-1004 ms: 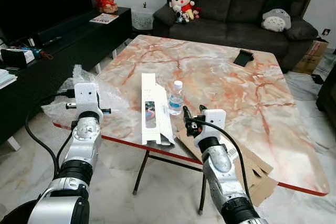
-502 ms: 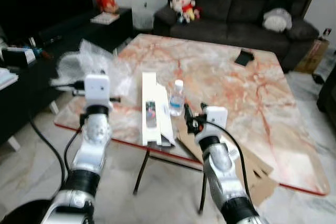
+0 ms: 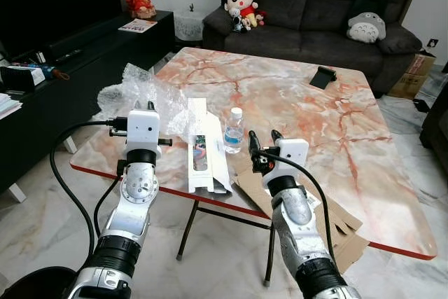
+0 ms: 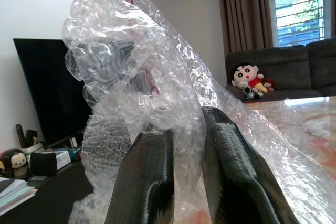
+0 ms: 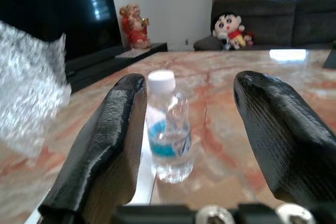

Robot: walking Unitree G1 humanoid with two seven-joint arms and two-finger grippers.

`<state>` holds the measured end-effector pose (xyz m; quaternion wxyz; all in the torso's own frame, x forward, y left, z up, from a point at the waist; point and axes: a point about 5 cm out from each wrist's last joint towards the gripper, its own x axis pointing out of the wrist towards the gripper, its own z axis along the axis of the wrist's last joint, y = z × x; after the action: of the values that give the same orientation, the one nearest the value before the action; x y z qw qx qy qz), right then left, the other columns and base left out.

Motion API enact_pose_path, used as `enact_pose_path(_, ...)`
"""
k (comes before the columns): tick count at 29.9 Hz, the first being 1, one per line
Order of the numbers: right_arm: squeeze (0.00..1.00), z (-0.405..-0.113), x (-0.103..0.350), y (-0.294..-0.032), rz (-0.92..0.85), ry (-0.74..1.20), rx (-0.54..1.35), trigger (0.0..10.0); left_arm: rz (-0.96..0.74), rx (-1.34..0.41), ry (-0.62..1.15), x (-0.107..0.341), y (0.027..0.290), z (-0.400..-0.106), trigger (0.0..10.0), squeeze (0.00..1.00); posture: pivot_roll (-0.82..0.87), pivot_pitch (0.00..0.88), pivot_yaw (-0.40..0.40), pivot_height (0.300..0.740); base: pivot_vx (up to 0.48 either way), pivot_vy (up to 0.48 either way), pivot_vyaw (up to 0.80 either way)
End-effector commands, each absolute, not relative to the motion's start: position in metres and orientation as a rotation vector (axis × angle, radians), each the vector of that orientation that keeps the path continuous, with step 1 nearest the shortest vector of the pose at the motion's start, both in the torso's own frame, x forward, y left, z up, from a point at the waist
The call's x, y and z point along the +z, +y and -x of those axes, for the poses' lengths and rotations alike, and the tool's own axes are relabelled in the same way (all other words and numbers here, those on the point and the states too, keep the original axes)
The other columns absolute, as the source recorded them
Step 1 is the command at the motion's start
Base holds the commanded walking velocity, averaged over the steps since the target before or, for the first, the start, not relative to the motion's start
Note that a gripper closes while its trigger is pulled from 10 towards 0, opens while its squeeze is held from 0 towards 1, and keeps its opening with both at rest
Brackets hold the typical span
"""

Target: Picking trash to rubbish bin

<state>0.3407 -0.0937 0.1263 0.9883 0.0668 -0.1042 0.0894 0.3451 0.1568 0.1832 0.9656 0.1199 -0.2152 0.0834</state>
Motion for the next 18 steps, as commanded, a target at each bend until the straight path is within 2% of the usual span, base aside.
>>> enact_pose_path(1,0.00,-0.345,0.139,-0.103,-0.133,-0.263,0.142,10.0,-0.252,0.179,-0.436,0.182,0.159,-0.342,10.0,0.00,0.17,0.000,-0.058,0.740,0.000,0.000,0.00)
enact_pose_path(5,0.00,-0.348,0.141,-0.122,-0.107,-0.272,0.094,10.0,-0.253,0.177,-0.426,0.180,0.157,-0.342,10.0,0.00,0.16,0.000,-0.056,0.740,0.000,0.000,0.00)
enact_pose_path(8,0.00,-0.348,0.141,-0.126,-0.098,-0.273,0.090,10.0,-0.252,0.176,-0.423,0.180,0.157,-0.342,10.0,0.00,0.16,0.000,-0.056,0.740,0.000,0.000,0.00)
enact_pose_path(18,0.00,-0.346,0.137,-0.115,-0.112,-0.260,0.107,10.0,-0.254,0.176,-0.416,0.178,0.158,-0.342,10.0,0.00,0.16,0.000,-0.057,0.740,0.000,0.000,0.00)
